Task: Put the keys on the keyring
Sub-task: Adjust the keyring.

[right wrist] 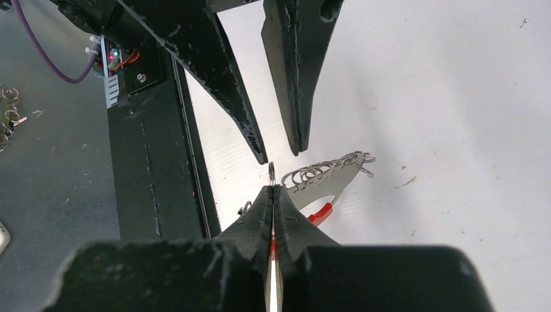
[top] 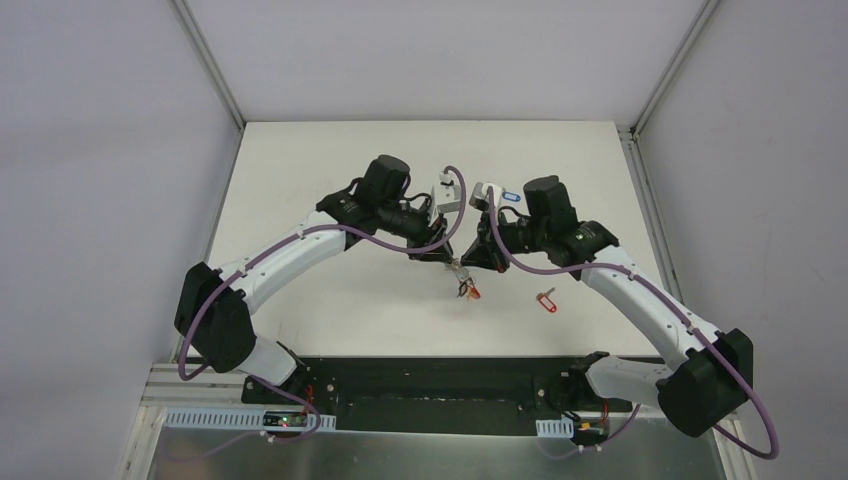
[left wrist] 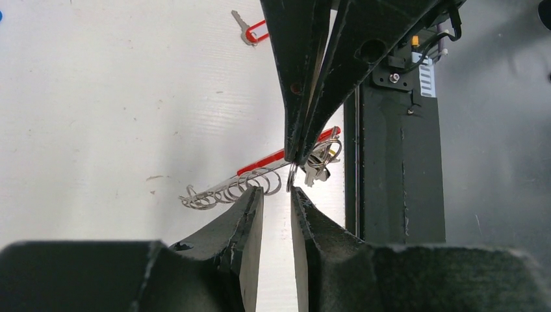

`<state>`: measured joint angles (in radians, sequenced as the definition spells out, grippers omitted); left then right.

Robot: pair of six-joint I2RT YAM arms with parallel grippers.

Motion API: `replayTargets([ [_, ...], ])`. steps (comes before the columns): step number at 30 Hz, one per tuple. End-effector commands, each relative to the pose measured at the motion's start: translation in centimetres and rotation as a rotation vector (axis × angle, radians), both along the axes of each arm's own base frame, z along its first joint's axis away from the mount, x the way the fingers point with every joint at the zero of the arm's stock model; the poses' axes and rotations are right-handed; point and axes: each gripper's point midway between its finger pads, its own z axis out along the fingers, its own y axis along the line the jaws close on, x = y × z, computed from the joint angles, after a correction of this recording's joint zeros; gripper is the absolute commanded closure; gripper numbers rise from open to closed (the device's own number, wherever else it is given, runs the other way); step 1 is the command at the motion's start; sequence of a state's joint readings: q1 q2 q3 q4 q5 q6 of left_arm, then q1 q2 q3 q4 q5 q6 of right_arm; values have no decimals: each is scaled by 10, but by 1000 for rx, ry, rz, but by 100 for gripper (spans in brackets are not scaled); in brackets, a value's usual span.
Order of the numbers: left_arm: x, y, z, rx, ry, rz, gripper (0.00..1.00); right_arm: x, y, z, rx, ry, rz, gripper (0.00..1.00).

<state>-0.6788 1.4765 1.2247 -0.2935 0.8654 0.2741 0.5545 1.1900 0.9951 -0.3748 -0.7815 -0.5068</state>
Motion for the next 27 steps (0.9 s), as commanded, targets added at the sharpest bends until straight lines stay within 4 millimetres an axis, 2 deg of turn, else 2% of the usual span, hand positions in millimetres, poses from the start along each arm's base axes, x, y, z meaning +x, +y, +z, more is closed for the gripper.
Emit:
replayTargets([
  [1, -4, -5, 17, -77, -58, -65, 77, 3, 5, 32, 54, -83, 18, 100],
  [9, -13, -13, 12, -89, -36, -110, 81, 2, 7, 31, 61, -68, 24, 100],
  [12, -15, -14, 8, -85, -23, -120, 87, 2, 8, 32, 66, -66, 25, 100],
  [15, -14, -15, 7, -83, -20, -117, 100, 2, 7, 31, 67, -65, 22, 100],
  [21, -14, -14, 10, -91, -5, -111, 100, 1, 5, 32, 100, -52, 16, 100],
  [25, -6, -13, 18, -136, 27, -71, 100, -3, -1, 35, 136, -42, 19, 100],
  [27, -1, -14, 25, -170, 44, -46, 100, -2, -6, 36, 151, -43, 11, 95],
])
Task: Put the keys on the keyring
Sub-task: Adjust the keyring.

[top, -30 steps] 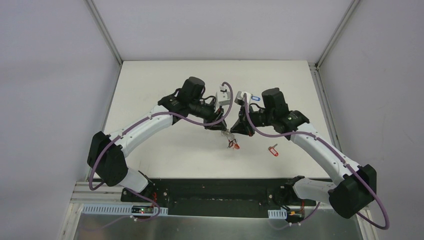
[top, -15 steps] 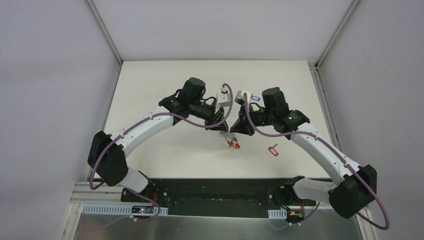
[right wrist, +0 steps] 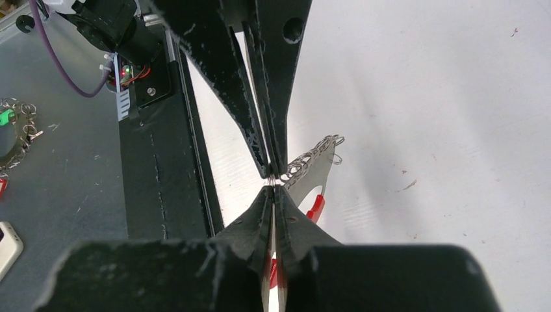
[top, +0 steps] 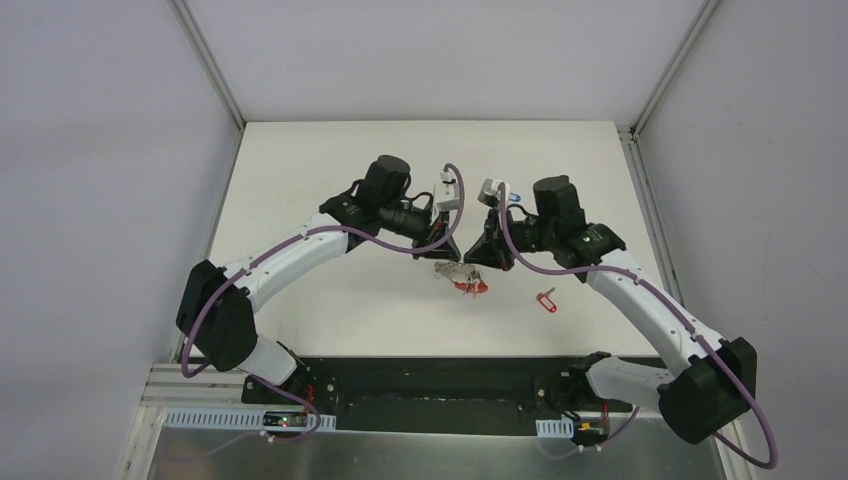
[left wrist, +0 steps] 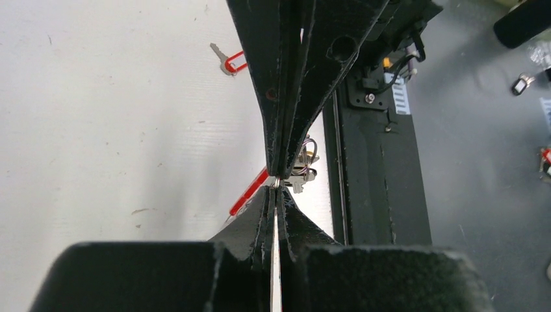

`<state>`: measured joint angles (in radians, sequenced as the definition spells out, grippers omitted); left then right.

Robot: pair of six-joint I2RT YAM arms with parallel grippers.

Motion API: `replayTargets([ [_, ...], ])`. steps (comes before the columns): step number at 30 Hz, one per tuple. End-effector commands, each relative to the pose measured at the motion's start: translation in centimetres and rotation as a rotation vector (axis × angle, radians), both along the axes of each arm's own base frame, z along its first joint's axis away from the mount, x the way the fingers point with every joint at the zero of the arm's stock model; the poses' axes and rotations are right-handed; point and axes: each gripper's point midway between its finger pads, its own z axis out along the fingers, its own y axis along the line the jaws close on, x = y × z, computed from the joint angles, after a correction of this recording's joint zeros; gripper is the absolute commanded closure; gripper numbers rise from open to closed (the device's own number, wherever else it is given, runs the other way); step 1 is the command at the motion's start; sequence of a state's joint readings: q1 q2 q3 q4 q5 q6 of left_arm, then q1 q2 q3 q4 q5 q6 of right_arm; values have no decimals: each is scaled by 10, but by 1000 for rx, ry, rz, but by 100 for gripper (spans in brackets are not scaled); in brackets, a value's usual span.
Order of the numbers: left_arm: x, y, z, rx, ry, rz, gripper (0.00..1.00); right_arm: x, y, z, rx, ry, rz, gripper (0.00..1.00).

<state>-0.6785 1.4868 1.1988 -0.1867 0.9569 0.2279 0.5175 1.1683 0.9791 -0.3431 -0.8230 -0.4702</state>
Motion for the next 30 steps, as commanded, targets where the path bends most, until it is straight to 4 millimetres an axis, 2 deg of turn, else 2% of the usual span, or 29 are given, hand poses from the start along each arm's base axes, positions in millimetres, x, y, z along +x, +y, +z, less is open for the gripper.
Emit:
replayTargets([
  [1, 7, -3, 20, -102, 30, 21, 100, -4, -4, 30, 110, -59, 24, 91],
  [4, 10, -4, 28, -132, 40, 36, 100, -3, -10, 31, 122, -55, 8, 83],
  [7, 12, -6, 31, -144, 43, 53, 100, -6, -12, 32, 138, -45, 22, 78],
  [15, 18, -9, 33, -163, 72, 94, 100, -4, -12, 21, 138, -19, 17, 80],
  [19, 17, -7, 29, -148, 59, 84, 100, -5, -12, 27, 144, -33, 24, 81],
  [25, 7, 1, 22, -110, -22, 5, 100, -1, -18, 43, 144, -77, -2, 76],
  [30, -9, 17, 15, -26, -107, -92, 100, 3, -20, 49, 138, -102, -11, 74],
])
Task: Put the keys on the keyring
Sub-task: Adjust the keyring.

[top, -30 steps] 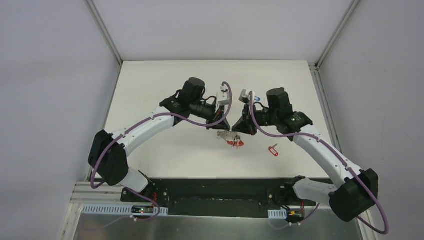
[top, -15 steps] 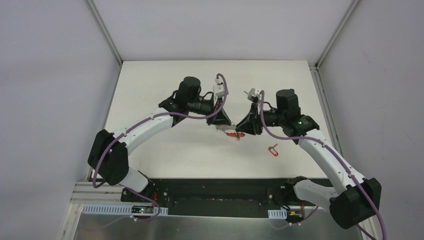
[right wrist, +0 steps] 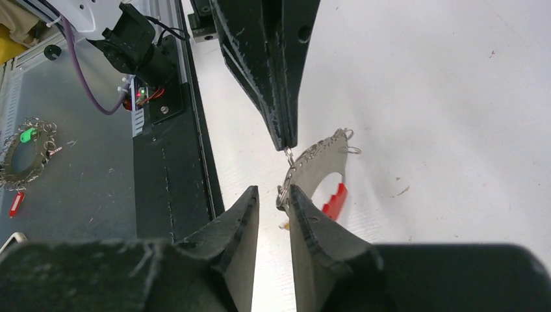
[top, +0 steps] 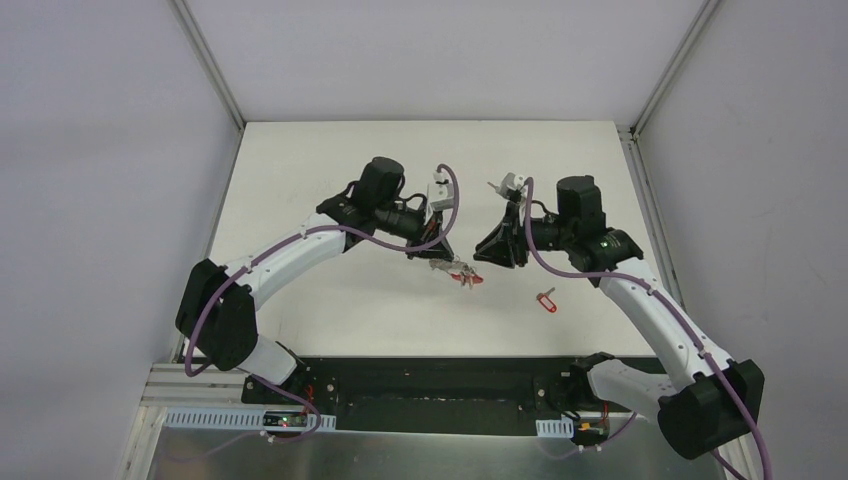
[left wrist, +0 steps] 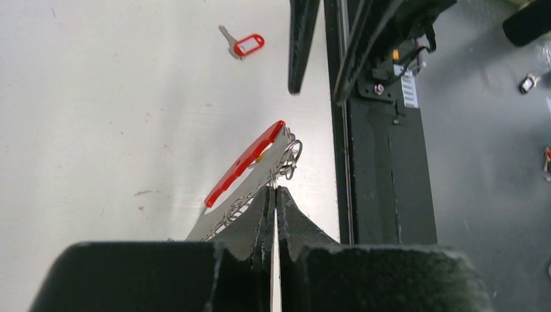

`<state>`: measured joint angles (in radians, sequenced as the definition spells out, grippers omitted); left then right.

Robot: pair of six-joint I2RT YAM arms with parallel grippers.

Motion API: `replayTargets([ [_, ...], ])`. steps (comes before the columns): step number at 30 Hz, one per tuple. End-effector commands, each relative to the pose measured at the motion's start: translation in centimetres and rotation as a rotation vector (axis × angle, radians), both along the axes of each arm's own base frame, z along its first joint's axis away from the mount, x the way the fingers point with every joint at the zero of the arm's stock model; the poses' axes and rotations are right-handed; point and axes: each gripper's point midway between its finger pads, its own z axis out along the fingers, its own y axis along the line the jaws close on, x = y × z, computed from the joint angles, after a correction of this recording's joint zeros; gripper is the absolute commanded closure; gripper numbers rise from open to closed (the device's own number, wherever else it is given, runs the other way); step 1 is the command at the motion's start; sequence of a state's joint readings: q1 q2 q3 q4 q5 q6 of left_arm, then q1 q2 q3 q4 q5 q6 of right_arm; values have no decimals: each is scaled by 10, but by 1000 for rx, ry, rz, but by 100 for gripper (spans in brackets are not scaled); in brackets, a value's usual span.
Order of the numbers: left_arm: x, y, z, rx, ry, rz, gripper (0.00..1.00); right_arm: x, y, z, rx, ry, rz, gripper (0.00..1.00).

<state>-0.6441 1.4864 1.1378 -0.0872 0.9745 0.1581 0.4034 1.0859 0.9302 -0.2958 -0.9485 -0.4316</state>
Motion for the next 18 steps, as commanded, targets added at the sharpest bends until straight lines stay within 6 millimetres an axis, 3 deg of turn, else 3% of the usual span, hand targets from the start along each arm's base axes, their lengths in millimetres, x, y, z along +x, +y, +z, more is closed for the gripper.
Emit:
replayTargets([
  [1, -21, 16, 24, 20, -172, -151, 100, 2, -1, 28, 31, -96, 12, 73],
  [5, -32, 26, 26, 85, -245, -211, 100, 0, 3, 23, 49, -70, 35, 72],
  [11, -51, 22, 46, -30, -221, -261, 100, -9, 8, 28, 94, -46, 96, 71],
  [18, -51, 17, 63, -88, -211, -248, 100, -22, 14, 23, 151, 31, 174, 71],
])
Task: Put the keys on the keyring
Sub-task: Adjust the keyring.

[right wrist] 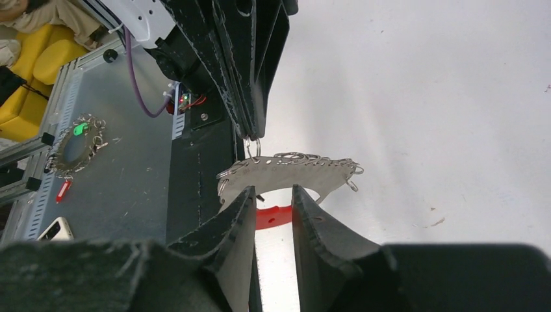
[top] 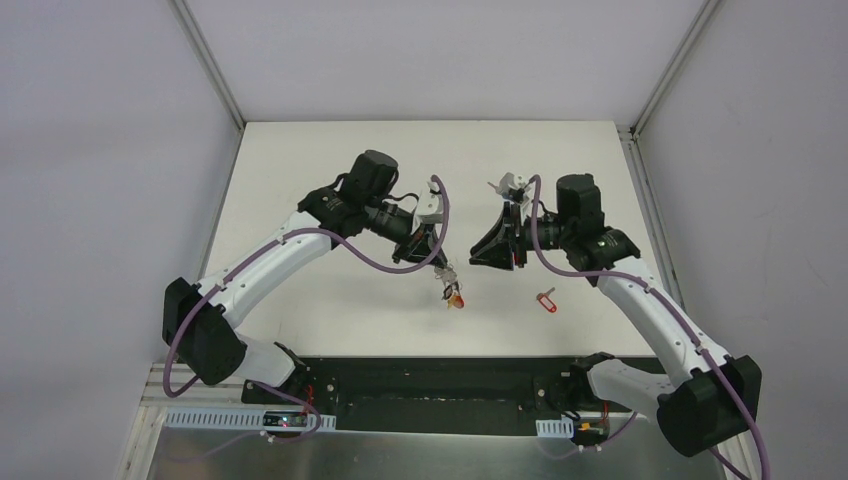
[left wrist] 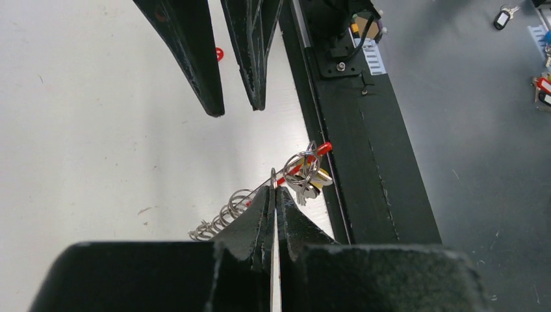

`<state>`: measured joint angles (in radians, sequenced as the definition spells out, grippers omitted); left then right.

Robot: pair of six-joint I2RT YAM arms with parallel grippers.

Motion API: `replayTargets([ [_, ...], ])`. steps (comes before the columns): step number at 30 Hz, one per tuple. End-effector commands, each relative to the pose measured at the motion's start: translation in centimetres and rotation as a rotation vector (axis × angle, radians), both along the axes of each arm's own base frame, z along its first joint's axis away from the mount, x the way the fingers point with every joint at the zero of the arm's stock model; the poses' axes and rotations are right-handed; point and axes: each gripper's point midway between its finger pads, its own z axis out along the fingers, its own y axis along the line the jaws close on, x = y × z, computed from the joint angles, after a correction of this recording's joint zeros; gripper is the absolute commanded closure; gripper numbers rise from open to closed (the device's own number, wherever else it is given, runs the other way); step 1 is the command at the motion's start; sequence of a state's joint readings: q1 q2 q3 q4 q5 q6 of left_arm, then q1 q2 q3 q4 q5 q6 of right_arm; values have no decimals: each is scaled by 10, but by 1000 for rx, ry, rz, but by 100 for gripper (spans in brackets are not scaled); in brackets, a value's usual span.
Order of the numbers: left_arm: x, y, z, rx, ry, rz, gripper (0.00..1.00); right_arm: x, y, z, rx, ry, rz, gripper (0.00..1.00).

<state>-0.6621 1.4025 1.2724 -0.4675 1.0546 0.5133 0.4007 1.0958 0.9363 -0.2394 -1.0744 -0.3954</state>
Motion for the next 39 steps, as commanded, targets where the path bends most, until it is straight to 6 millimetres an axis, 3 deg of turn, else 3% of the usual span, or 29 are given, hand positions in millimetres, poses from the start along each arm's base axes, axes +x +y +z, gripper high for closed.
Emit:
replayTargets([
  [1, -10, -4, 28, -99, -20, -46, 100, -11, 7, 5, 69, 27, 85, 72],
  [7, 4, -15, 32, -127, 44, 37, 100, -19, 16, -3, 76, 70, 126, 80],
  [16, 29, -32, 34, -200, 128, 170, 100, -19, 26, -11, 70, 89, 129, 82],
  [25, 17, -37, 33, -253, 206, 96, 100, -11, 22, -5, 63, 55, 84, 83],
  [39, 4, -37, 35, -301, 242, 10, 100, -7, -1, 24, 66, -40, 33, 79],
])
